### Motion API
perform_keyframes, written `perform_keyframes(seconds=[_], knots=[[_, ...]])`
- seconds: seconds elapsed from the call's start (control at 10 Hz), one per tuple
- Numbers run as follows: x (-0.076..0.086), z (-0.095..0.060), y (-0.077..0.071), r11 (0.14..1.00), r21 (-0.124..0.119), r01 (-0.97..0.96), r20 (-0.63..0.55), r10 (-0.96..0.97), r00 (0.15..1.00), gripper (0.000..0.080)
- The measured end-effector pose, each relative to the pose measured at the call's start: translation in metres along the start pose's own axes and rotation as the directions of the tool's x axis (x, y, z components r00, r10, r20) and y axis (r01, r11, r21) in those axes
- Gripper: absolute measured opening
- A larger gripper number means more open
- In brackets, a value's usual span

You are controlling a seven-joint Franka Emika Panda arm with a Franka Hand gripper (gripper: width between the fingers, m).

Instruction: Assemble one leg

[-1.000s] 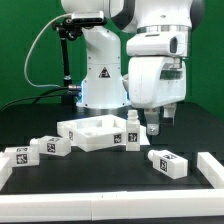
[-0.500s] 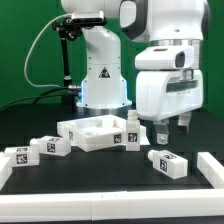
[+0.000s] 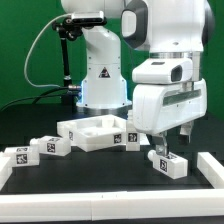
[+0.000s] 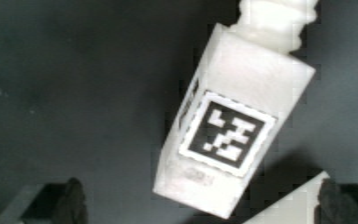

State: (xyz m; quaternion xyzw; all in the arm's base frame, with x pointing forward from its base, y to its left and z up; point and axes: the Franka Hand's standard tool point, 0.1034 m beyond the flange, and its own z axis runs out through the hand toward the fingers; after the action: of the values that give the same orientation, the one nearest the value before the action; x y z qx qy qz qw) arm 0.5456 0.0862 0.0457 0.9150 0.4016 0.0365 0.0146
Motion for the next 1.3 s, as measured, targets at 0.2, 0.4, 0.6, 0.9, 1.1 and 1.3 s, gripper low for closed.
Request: perform_keyframes(seconds=[0.2,0.4,0.6,0.9,1.1,1.3], knots=[[-0.009,0.016,-0.005,0.994,0.03,-0.104,0.027,0.104,0.994,0.0649],[-0.017,0.03,-0.008,0.99,0.051,-0.132,0.041,0.13,0.991,0.0649],[-0.016,0.029,-0.009,0.99,0.05,-0.129,0.04,0.127,0.991,0.0624],[-0.017,0.03,-0.009,0.99,0.051,-0.129,0.041,0.127,0.991,0.0279],[-0.022,0.015,-0.036,0.949,0.041,-0.313,0.059,0.31,0.949,0.0282],[-0.026,0.001,-0.083,0.872,0.034,-0.489,0.065,0.486,0.871,0.0282]])
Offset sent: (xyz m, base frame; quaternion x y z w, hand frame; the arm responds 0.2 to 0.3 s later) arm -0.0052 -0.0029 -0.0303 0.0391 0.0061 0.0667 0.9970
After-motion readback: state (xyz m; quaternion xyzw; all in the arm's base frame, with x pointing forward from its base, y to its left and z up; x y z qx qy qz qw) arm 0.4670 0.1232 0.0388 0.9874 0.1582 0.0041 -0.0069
